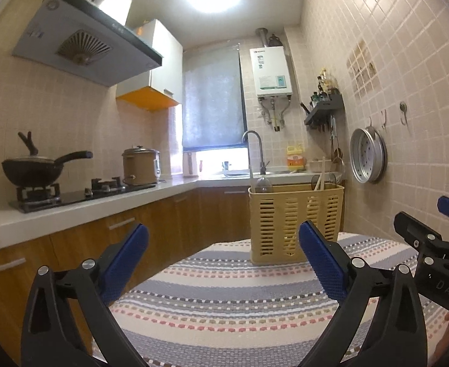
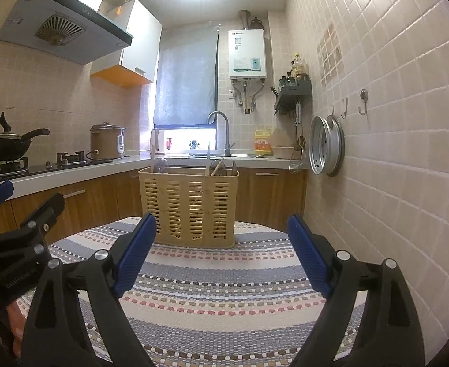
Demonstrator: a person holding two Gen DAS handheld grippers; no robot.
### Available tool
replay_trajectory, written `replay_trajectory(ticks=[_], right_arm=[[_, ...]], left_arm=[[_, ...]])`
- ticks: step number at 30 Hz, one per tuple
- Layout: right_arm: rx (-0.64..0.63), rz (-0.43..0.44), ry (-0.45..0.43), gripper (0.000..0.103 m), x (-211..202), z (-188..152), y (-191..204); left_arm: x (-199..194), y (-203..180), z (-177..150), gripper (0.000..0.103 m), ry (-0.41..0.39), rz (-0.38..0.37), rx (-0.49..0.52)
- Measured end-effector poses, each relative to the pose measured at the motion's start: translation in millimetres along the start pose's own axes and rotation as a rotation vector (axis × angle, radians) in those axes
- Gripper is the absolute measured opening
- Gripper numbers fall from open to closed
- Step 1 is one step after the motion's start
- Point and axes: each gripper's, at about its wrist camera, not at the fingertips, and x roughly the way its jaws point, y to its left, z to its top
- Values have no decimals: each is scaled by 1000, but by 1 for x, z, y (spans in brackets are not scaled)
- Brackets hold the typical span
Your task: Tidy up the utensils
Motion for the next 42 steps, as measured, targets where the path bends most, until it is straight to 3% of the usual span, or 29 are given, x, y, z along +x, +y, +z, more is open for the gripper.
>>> replay_trajectory(ticks=[6, 14, 42], right_arm=[[-14, 19, 35, 86, 4, -4, 3], [-7, 12, 35, 86, 5, -5, 2], [-5, 5, 56, 86, 7, -5, 3]], left_arm=[[6, 7, -4, 95, 16, 23, -18], [11, 9, -6, 95, 25, -8, -30], [20, 12, -8, 95, 69, -8, -41]])
